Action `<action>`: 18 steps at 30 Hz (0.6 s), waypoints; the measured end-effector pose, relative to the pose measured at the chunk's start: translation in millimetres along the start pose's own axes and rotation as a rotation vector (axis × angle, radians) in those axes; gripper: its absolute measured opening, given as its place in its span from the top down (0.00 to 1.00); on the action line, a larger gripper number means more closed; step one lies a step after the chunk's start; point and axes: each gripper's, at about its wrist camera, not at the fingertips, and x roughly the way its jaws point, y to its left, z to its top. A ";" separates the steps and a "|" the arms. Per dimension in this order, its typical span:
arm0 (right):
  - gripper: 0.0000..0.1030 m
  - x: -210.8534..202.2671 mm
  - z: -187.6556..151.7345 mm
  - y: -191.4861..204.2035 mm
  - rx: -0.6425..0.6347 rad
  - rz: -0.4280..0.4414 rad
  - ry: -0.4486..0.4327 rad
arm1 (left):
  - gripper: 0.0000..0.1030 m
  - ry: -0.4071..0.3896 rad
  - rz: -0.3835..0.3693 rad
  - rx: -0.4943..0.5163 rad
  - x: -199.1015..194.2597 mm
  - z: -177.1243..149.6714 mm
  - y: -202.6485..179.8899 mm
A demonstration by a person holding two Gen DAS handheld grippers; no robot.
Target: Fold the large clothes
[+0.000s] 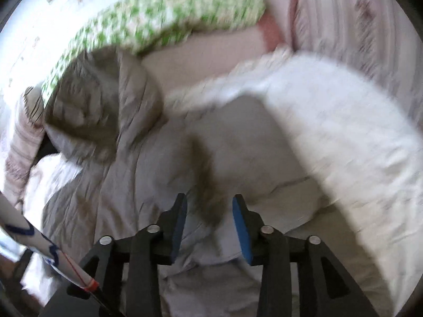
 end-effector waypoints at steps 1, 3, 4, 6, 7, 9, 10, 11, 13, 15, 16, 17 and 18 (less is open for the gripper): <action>0.59 -6.0 1.3 1.2 -0.012 -0.006 -0.038 | 0.25 -0.026 -0.007 0.002 -5.8 1.1 -2.6; 0.58 -14.3 2.7 6.3 -0.029 0.045 -0.100 | 0.25 -0.041 -0.033 0.023 -9.0 0.8 -11.8; 0.59 -12.4 3.7 13.1 -0.054 0.084 -0.098 | 0.25 -0.037 -0.038 0.041 -7.4 -0.2 -17.3; 0.59 -1.6 2.6 29.2 -0.117 0.137 -0.061 | 0.25 -0.016 -0.035 0.083 0.0 -5.8 -29.8; 0.59 4.0 0.7 34.6 -0.138 0.144 -0.045 | 0.25 -0.002 -0.036 0.100 4.9 -8.6 -35.1; 0.59 17.6 -5.2 41.6 -0.164 0.151 0.007 | 0.25 0.019 -0.022 0.133 11.2 -13.9 -42.8; 0.59 22.9 -7.3 44.7 -0.169 0.146 0.022 | 0.25 0.025 -0.018 0.146 13.3 -16.2 -45.6; 0.59 28.0 -8.8 44.4 -0.176 0.131 0.034 | 0.25 0.030 -0.015 0.157 15.1 -17.8 -48.0; 0.59 39.9 -11.9 47.8 -0.203 0.103 0.066 | 0.25 0.046 -0.005 0.165 19.9 -20.0 -50.1; 0.59 47.3 -15.5 49.4 -0.214 0.092 0.084 | 0.24 0.074 0.001 0.168 25.8 -24.1 -51.1; 0.59 49.7 -17.2 50.0 -0.223 0.086 0.090 | 0.24 0.080 0.003 0.168 27.8 -25.3 -51.2; 0.58 51.0 -18.7 50.5 -0.236 0.078 0.091 | 0.23 0.080 0.004 0.168 28.0 -26.6 -51.2; 0.58 52.4 -19.2 50.4 -0.241 0.075 0.091 | 0.23 0.078 0.005 0.169 27.7 -27.4 -51.6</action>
